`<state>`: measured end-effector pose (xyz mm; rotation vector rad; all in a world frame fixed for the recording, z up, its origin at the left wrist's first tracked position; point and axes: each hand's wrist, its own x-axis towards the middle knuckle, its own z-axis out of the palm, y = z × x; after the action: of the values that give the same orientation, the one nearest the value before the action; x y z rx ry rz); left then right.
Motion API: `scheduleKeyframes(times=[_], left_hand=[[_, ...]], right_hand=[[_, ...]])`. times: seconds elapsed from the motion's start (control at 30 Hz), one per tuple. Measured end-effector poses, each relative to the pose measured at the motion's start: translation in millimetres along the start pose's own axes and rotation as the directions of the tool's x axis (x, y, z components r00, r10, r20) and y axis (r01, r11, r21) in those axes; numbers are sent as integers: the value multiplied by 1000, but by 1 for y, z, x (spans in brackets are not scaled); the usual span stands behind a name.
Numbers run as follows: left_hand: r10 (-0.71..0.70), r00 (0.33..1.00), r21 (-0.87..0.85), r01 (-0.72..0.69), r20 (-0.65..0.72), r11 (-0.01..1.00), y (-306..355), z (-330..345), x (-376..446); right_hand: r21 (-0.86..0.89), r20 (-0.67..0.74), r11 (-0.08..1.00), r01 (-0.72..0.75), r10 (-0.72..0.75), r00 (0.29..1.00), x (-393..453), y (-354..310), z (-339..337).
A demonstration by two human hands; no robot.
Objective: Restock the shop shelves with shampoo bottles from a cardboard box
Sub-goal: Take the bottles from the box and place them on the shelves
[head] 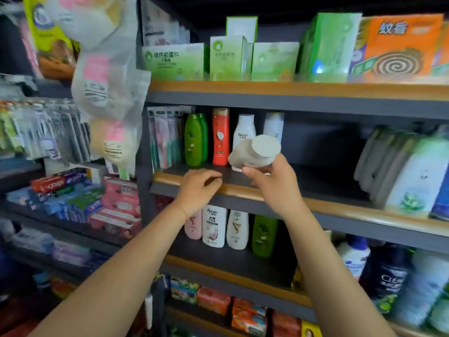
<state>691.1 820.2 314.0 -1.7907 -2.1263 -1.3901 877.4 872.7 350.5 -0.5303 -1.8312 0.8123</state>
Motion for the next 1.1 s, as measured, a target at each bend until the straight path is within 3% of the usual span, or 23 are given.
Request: scheduleKeyframes(times=[0.07, 0.27, 0.53, 0.7, 0.83, 1.0, 1.1], left_hand=[[60, 998, 168, -54, -31, 984, -13, 9, 2], [88, 987, 117, -73, -132, 991, -13, 9, 1], [76, 990, 178, -54, -119, 983, -12, 7, 1], [15, 1000, 368, -16, 5, 930, 14, 11, 16], [49, 986, 225, -85, 162, 971, 40, 35, 27], [49, 992, 217, -73, 114, 973, 41, 60, 34], [36, 994, 224, -58, 104, 973, 34, 65, 36]], right_hand=[[-53, 17, 998, -21, 22, 1000, 12, 8, -7], [-137, 106, 985, -101, 116, 988, 39, 26, -4], [-222, 118, 950, -219, 249, 961, 60, 40, -10], [-222, 81, 899, -377, 402, 912, 75, 51, -43], [-165, 22, 839, -519, 529, 849, 90, 65, -69], [-195, -3, 801, -566, 577, 817, 109, 82, -86], [-59, 9, 745, -665, 666, 746, 114, 77, -87]])
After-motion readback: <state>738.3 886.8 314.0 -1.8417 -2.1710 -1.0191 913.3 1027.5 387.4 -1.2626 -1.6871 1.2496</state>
